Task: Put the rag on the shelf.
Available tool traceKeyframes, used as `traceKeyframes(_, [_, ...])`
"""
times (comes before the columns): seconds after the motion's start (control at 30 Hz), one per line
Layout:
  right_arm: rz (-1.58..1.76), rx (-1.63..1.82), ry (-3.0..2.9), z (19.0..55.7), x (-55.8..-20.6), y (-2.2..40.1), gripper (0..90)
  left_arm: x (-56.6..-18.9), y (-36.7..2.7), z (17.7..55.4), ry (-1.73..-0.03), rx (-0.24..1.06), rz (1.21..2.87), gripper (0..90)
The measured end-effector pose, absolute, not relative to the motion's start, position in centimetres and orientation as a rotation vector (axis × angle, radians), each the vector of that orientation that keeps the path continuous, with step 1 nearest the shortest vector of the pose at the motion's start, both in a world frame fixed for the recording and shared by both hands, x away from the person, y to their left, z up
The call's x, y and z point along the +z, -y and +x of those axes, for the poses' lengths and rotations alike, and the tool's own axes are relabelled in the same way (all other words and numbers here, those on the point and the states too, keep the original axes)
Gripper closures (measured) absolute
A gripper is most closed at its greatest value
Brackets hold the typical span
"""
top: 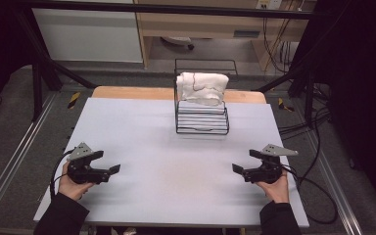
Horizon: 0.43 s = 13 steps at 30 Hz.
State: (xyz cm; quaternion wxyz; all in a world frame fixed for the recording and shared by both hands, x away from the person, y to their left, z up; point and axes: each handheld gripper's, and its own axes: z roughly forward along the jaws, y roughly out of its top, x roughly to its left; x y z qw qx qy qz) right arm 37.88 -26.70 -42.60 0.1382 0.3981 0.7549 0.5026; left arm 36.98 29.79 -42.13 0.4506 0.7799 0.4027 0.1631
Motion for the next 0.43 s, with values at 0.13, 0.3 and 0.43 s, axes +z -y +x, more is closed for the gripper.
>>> traceKeyframes(0.13, [1.154,1.431,-2.207,37.49,-43.39,26.93,0.3,-42.59,-30.05,36.68,-0.993,0.406,1.947,8.3])
traceKeyframes(0.3, [1.16,1.439,-2.22,37.27,-43.64,27.41,0.3,-42.93,-30.33,36.54,-0.998,0.407,1.95,8.3])
traceKeyframes(0.43, [1.159,1.44,-2.223,37.26,-43.66,27.38,0.4,-43.19,-30.37,36.5,-1.0,0.413,1.971,8.3])
